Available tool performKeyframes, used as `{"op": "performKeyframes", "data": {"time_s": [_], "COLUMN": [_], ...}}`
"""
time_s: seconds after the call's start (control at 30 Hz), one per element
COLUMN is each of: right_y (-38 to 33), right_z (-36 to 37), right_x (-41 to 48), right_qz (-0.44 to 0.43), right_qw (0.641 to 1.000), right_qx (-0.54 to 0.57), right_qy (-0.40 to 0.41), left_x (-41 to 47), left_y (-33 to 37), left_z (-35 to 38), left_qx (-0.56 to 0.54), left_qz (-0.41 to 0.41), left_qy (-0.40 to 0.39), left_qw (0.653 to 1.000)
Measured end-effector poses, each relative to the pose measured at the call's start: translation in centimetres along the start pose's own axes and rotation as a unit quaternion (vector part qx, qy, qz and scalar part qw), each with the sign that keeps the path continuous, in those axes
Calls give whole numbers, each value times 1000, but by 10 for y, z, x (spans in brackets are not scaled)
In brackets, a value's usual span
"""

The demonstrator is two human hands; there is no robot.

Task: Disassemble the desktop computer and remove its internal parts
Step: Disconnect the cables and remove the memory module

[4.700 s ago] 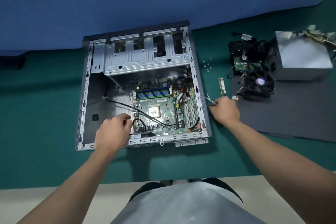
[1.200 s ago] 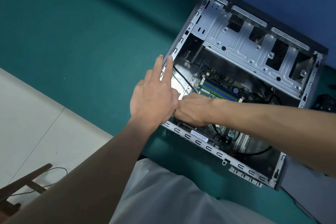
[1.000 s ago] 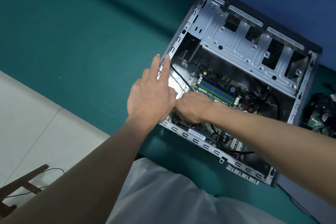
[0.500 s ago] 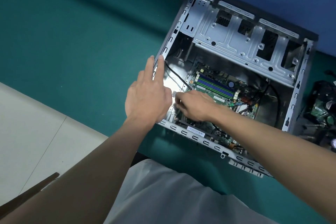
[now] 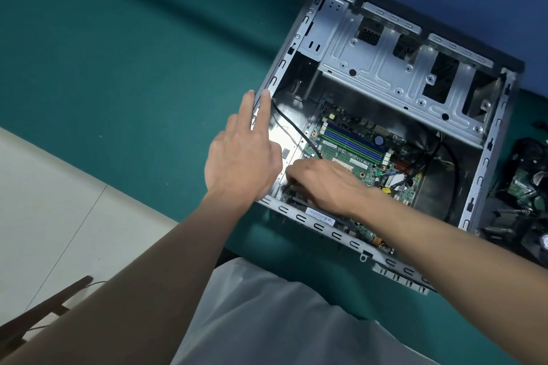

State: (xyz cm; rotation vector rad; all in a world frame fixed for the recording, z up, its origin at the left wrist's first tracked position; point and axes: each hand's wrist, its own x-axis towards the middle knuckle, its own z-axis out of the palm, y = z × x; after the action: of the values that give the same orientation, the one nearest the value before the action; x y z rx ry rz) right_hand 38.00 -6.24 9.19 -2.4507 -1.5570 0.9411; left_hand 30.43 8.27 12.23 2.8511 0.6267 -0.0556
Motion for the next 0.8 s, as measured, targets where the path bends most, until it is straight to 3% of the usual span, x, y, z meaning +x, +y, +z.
{"op": "performKeyframes", "data": {"time_s": [0.23,0.4,0.63,0.8], "right_y": [4,2,-2,1], "right_z": [5,1,-3,2], "right_x": [-5,-2,2,1], "right_qz": [1,30,1,23], "right_qw": [999,999,999,999], "right_qx": [-42,42,-34,29], "right_qy": [2,7,11,31], "left_x": [0,-1,-1,-1], "left_y": [0,0,0,-1], "left_z": [1,0,-1,-1], "left_qx": [-4,-1,-1,1], "left_qz": [-1,-2,0,3], "left_qy": [1,0,-1,-1], "left_qw": [1000,1000,1000,1000]}}
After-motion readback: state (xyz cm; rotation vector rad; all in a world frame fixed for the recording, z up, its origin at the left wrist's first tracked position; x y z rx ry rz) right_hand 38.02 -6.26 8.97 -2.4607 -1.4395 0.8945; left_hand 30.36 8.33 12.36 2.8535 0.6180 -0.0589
